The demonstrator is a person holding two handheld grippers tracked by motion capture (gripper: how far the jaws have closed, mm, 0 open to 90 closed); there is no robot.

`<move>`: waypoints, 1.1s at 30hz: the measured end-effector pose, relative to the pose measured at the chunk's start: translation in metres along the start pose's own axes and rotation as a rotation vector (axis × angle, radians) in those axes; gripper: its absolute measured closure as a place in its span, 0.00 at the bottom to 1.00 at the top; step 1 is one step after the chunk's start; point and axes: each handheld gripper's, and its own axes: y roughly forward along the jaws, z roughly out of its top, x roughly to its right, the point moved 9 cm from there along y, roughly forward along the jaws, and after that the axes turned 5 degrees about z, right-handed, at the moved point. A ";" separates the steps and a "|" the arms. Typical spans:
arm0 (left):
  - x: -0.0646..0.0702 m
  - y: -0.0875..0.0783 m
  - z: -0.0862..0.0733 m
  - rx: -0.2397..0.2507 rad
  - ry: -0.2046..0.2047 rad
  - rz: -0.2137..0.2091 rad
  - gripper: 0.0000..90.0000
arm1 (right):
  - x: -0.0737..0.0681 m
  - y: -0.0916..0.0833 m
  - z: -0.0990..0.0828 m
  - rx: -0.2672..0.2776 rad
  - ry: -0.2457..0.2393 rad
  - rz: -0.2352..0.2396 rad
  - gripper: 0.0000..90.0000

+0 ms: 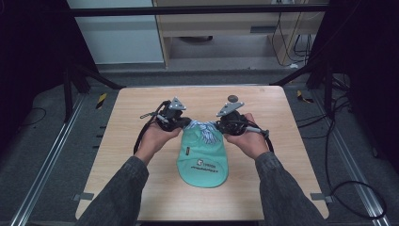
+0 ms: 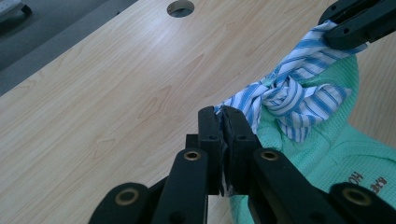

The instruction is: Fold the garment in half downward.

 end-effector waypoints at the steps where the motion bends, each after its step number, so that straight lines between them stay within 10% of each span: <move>1: 0.000 0.000 0.002 0.000 0.007 0.002 0.97 | 0.001 0.000 0.000 0.000 0.000 0.000 0.94; 33: -0.007 -0.002 0.010 0.009 0.043 0.052 0.97 | 0.013 0.006 0.012 -0.019 -0.035 -0.042 0.94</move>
